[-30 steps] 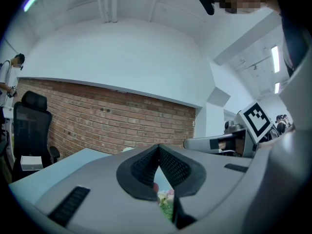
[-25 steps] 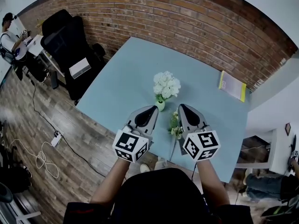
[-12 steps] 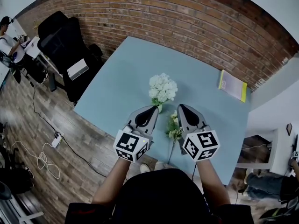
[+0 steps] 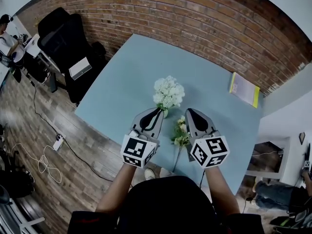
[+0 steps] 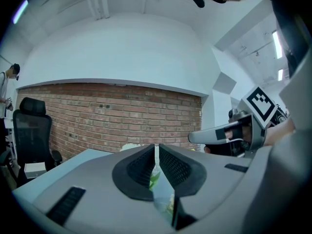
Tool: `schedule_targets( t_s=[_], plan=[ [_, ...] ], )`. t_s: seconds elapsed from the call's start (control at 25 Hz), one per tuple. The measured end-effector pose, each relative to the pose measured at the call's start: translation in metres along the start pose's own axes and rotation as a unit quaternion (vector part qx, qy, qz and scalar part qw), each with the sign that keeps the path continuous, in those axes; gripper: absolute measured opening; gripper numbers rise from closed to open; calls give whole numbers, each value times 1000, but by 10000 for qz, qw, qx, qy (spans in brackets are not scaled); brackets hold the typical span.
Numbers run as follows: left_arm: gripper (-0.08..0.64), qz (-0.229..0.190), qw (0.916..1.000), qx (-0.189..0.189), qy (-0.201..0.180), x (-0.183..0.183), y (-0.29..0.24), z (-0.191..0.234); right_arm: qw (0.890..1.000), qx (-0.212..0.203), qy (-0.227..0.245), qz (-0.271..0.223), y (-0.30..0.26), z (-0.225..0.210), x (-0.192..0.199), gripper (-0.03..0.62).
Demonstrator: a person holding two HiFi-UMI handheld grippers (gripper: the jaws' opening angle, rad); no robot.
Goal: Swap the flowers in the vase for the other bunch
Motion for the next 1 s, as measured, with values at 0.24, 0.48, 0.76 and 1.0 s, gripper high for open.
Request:
schedule_targets(
  t_s=[0.24, 0.48, 0.76, 1.0],
  plan=[
    [51, 124, 9997, -102, 186, 9, -11, 6, 9999, 2, -88, 101, -5, -11, 6, 12],
    [145, 173, 9993, -154, 277, 13, -20, 9, 9997, -12, -192, 172, -10, -19, 11, 12],
    [350, 244, 9983, -287, 451, 21, -30, 17, 9993, 8, -271, 238, -14, -26, 17, 12],
    [499, 249, 9985, -276, 407, 27, -40, 14, 9991, 55, -312, 276, -16, -34, 21, 12]
  ],
)
Point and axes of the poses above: the fingertips, and each gripper's own axes: y backward along the fingers, z to its left, x out of its underside, the point moved 1 cm from there along y, backward along the fingers, and after that the axes turned 7 degrees about -x, right-handed, at the moved point
